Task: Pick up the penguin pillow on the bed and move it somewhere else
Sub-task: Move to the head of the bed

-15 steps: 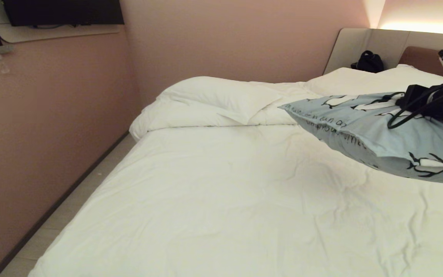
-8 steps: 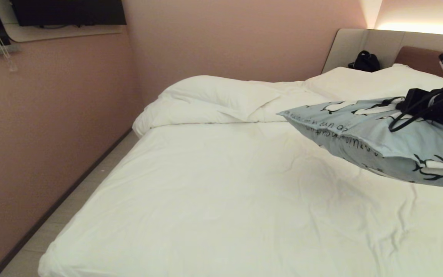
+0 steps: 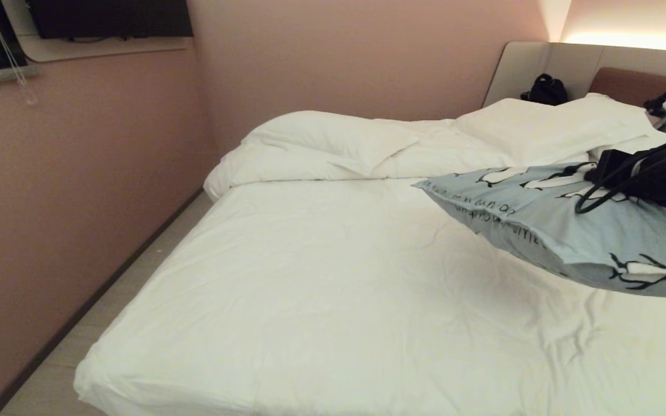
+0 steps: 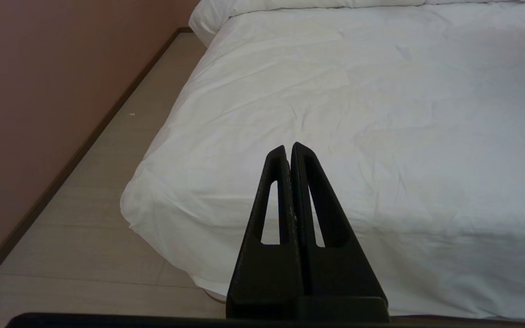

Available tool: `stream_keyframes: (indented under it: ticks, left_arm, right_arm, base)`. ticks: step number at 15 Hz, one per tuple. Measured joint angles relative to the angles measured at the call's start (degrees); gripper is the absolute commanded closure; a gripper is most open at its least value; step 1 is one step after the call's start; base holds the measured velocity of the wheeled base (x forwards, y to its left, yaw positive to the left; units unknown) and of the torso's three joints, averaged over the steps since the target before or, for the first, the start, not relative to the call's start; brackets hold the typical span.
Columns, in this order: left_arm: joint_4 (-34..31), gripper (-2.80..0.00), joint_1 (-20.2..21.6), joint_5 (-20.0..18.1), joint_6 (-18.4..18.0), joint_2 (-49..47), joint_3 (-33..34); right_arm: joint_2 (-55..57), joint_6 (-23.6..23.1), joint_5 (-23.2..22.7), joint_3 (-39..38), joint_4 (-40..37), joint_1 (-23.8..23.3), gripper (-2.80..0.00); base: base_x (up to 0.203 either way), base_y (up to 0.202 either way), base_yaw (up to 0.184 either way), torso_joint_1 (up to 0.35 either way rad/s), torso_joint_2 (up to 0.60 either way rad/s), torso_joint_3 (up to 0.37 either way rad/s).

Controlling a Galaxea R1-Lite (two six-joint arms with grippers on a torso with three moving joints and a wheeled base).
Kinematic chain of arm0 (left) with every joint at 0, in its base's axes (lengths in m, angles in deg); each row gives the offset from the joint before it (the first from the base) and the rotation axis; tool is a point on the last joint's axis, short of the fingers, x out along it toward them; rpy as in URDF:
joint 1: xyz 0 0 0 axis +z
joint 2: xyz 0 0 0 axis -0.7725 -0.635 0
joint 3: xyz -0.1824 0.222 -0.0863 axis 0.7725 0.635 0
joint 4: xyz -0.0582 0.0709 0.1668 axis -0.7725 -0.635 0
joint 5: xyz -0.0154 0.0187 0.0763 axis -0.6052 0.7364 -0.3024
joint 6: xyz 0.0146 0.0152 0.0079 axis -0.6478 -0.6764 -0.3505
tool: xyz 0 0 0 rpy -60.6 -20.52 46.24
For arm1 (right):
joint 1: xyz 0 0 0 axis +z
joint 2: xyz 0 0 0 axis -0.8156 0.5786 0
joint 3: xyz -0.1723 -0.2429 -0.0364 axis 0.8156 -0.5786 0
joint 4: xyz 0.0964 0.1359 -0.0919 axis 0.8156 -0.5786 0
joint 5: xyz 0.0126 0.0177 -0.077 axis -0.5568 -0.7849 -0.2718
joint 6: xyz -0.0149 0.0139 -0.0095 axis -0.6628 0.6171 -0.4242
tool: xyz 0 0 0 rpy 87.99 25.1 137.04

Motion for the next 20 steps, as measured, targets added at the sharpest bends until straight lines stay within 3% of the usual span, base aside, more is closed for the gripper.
stream_keyframes:
  ticks: [8,20]
  left_arm:
    - [-0.2,0.0,-0.1,0.3,-0.1,0.0,0.0]
    - [-0.1,0.0,0.0,0.3,0.0,0.0,0.0]
  right_arm:
    - [0.6,0.8,-4.1,-4.2,4.1,-0.1,0.0]
    - [2.8,1.4,-5.8,-4.5,8.6,-0.8,0.0]
  base:
    - [0.001,-0.018,0.002,0.0,0.0,0.001]
    - [0.0,-0.193,0.0,0.003,0.0,0.002]
